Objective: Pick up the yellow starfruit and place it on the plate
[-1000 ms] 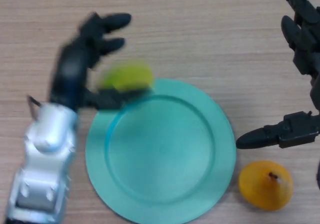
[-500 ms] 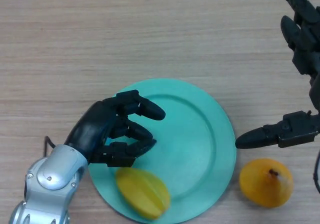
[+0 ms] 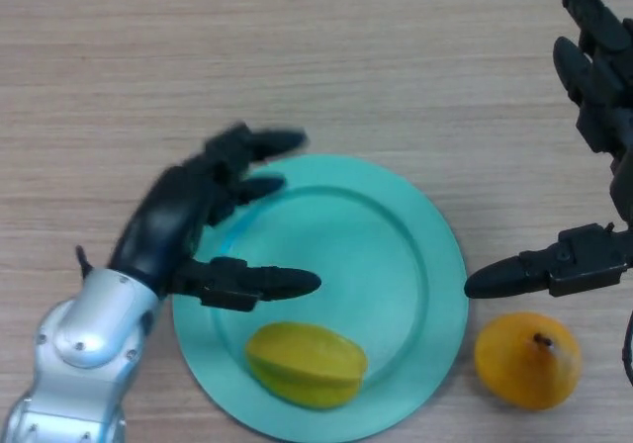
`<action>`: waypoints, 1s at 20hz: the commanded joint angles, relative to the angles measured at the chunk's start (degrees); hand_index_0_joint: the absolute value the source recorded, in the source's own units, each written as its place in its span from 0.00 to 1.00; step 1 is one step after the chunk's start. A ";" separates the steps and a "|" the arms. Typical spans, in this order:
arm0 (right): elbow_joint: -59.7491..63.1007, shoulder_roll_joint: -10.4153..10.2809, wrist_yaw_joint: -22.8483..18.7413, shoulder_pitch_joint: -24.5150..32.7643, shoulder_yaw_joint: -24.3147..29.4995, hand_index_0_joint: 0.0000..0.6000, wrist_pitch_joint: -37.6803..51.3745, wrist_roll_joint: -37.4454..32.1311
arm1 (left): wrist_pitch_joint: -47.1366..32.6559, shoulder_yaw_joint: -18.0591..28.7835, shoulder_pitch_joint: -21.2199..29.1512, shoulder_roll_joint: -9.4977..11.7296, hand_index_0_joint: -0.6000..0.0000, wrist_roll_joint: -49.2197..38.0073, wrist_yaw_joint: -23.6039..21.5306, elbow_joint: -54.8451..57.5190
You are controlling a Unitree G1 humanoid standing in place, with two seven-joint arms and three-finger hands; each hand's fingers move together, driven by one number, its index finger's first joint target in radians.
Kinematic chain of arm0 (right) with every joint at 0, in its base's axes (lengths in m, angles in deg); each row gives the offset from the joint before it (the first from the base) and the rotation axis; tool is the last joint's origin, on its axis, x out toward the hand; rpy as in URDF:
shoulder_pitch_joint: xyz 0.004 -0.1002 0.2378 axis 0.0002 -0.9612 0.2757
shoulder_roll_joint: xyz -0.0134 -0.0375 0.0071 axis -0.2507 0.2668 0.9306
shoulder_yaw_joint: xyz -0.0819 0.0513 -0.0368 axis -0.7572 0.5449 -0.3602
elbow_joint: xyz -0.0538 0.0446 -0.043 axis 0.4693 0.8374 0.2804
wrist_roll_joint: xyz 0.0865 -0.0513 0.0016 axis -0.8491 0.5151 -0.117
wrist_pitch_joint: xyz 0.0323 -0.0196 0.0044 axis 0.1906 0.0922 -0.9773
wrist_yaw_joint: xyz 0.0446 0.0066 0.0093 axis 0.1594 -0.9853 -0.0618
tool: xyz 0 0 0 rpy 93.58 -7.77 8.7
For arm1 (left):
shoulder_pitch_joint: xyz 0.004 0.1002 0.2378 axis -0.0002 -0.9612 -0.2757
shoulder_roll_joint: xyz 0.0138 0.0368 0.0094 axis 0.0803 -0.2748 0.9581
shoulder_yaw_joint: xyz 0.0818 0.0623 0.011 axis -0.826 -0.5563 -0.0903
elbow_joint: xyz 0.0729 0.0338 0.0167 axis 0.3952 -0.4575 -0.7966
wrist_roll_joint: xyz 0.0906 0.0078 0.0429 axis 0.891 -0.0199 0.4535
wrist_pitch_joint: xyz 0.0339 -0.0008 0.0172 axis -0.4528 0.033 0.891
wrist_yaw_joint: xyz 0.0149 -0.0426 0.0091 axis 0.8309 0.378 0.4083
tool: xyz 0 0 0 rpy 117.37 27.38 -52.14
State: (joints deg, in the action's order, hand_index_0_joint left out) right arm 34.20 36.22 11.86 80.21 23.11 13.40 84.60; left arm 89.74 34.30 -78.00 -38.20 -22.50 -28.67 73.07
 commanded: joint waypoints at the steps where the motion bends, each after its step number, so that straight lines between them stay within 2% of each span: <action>1: -3.13 0.79 -1.01 1.92 2.02 0.00 6.67 -0.05 | -7.55 3.97 1.50 1.65 1.00 -2.23 -2.90 4.42; 6: -2.77 0.78 -0.59 1.77 2.28 0.00 7.20 0.36 | -12.64 7.26 0.33 2.37 1.00 -6.64 -6.33 6.94; 11: -2.46 0.76 -2.11 2.47 2.37 0.00 7.43 -0.33 | -19.36 12.83 -0.07 5.07 1.00 -10.02 -5.68 6.68; 15: -2.08 0.78 -2.54 3.47 1.78 0.00 7.63 0.05 | -17.52 16.11 -1.68 6.31 1.00 -16.11 -1.76 8.23; 17: -1.93 0.75 -2.65 3.83 1.92 0.00 7.66 -0.16 | -14.38 17.08 -1.59 6.53 1.00 -18.46 -2.74 9.28; 20: -1.45 0.88 -2.84 3.87 2.01 0.00 8.38 0.29 | -13.81 18.30 -1.83 6.92 1.00 -21.21 -3.04 10.05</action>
State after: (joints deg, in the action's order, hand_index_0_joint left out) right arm 35.52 36.22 11.34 82.34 23.07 13.66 84.86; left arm 81.40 48.68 -81.15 -33.61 -41.02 -30.76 79.50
